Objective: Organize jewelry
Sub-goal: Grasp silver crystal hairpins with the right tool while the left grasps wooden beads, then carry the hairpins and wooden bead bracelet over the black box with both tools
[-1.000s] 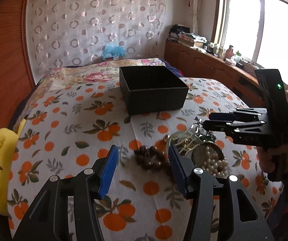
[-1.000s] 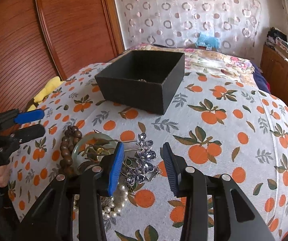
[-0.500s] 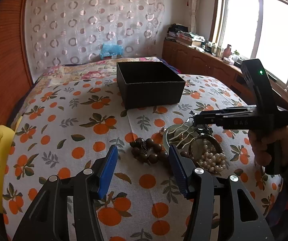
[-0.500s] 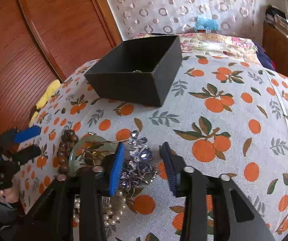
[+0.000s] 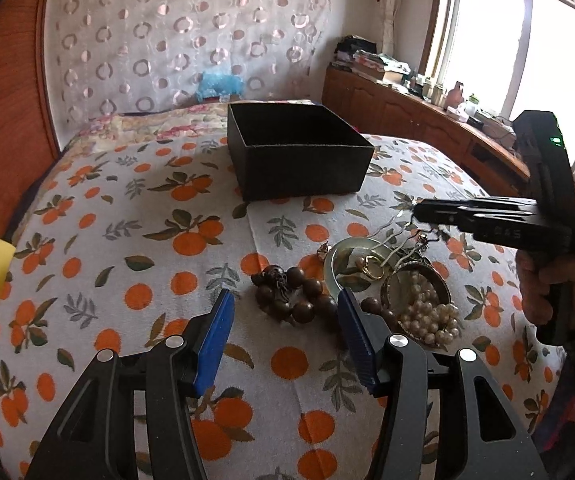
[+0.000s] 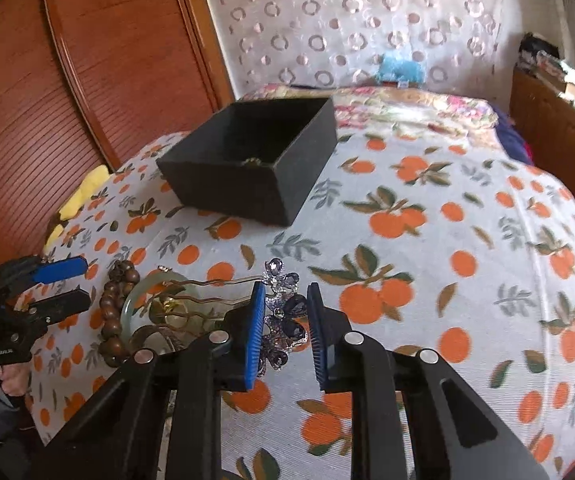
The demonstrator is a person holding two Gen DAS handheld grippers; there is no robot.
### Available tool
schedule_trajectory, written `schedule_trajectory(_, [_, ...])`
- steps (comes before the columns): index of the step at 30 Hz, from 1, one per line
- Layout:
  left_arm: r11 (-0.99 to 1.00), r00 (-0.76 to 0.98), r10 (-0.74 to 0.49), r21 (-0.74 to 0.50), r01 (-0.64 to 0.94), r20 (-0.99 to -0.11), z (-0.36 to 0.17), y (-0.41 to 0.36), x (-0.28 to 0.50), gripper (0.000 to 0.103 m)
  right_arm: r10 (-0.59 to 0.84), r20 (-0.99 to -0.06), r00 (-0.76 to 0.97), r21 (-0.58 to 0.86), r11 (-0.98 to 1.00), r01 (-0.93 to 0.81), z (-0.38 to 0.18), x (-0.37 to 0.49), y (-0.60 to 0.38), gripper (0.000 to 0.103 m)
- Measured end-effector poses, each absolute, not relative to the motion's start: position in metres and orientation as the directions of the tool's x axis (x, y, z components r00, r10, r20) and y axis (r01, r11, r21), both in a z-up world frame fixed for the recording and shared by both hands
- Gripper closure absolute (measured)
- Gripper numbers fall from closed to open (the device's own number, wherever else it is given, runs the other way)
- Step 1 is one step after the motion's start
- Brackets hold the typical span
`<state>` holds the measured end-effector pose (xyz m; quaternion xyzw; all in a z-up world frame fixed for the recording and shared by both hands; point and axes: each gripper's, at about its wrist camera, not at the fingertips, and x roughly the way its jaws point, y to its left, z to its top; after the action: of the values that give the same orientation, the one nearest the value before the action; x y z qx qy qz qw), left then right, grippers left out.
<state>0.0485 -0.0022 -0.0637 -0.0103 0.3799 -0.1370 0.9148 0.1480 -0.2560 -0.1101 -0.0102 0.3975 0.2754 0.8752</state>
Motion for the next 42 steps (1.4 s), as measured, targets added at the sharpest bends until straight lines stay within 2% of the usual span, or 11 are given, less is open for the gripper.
schedule_trajectory(2, [0.960, 0.667, -0.267, -0.135, 0.244, -0.696, -0.064, -0.001, 0.054, 0.052, 0.464, -0.692, 0.553, 0.180, 0.852, -0.491, -0.105, 0.145, -0.259, 0.080])
schedule_trajectory(8, [0.964, 0.643, -0.255, -0.138, 0.227, -0.722, -0.070, 0.004, 0.075, 0.073, 0.442, -0.676, 0.590, 0.133, 0.860, -0.492, -0.094, 0.140, -0.262, 0.080])
schedule_trajectory(17, [0.966, 0.618, -0.234, -0.110, 0.232, -0.751, -0.080, 0.000, 0.086, 0.074, 0.434, -0.666, 0.607, 0.130, 0.869, -0.478, -0.089, 0.140, -0.268, 0.080])
schedule_trajectory(19, [0.960, 0.609, -0.253, -0.119, 0.252, -0.752, -0.079, -0.003, 0.088, 0.086, 0.436, -0.664, 0.607, 0.131, 0.868, -0.479, -0.089, 0.140, -0.269, 0.080])
schedule_trajectory(21, [0.962, 0.619, -0.242, -0.103, 0.252, -0.747, -0.076, -0.004, 0.085, 0.089, 0.435, -0.665, 0.607, 0.130, 0.868, -0.480, -0.089, 0.140, -0.268, 0.080])
schedule_trajectory(33, [0.961, 0.765, -0.255, -0.065, 0.271, -0.592, 0.009, -0.004, 0.055, 0.091, 0.445, -0.626, 0.640, 0.117, 0.866, -0.487, -0.067, 0.131, -0.270, 0.080])
schedule_trajectory(42, [0.965, 0.807, -0.241, -0.041, 0.261, -0.539, 0.035, -0.001, 0.059, 0.091, 0.444, -0.608, 0.658, 0.095, 0.863, -0.496, -0.052, 0.137, -0.260, 0.080])
